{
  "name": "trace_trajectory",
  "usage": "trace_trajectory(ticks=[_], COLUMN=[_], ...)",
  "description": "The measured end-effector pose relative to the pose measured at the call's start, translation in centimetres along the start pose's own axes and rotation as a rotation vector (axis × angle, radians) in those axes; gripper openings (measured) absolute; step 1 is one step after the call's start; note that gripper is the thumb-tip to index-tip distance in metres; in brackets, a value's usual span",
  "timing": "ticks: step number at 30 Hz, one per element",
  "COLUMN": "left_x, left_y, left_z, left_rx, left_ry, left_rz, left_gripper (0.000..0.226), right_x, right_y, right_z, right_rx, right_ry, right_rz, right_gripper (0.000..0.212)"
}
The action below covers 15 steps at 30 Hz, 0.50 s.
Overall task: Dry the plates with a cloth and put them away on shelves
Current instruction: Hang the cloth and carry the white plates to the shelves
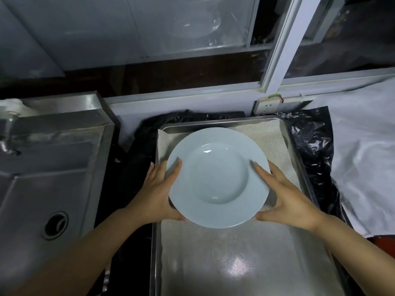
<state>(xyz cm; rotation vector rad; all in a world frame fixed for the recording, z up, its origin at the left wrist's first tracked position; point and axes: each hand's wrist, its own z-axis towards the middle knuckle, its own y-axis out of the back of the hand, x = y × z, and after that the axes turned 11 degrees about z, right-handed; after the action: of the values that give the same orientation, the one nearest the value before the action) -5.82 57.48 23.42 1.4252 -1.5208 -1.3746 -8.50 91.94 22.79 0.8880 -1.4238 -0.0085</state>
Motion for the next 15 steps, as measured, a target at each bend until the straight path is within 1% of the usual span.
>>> trace_trajectory(ticks=[3, 5, 8, 11, 15], left_x=[-0.1, 0.2, 0.8, 1.2, 2.5], left_y=[1.7, 2.6, 3.7, 4.7, 4.9], left_z=[-2.8, -5.0, -8.7, -13.1, -20.0], left_rx=[-0.026, -0.059, -0.153, -0.229, -0.305], left_ry=[-0.014, -0.015, -0.053, -0.052, 0.036], left_rz=[-0.042, -0.064, -0.148, -0.219, -0.282], left_gripper=[0.139, 0.137, 0.133, 0.131, 0.132], right_x=[1.6, 3.0, 5.8, 9.1, 13.5], right_y=[-0.5, -1.0, -1.5, -2.5, -5.4], right_z=[-1.6, -2.6, -3.7, -4.6, -6.0], right_rx=[-0.034, -0.053, -0.043, -0.003, 0.016], right_ry=[0.062, 0.085, 0.093, 0.111, 0.215], right_rz=[-0.033, -0.037, -0.050, -0.089, -0.121], right_gripper=[0.114, 0.109, 0.108, 0.109, 0.111])
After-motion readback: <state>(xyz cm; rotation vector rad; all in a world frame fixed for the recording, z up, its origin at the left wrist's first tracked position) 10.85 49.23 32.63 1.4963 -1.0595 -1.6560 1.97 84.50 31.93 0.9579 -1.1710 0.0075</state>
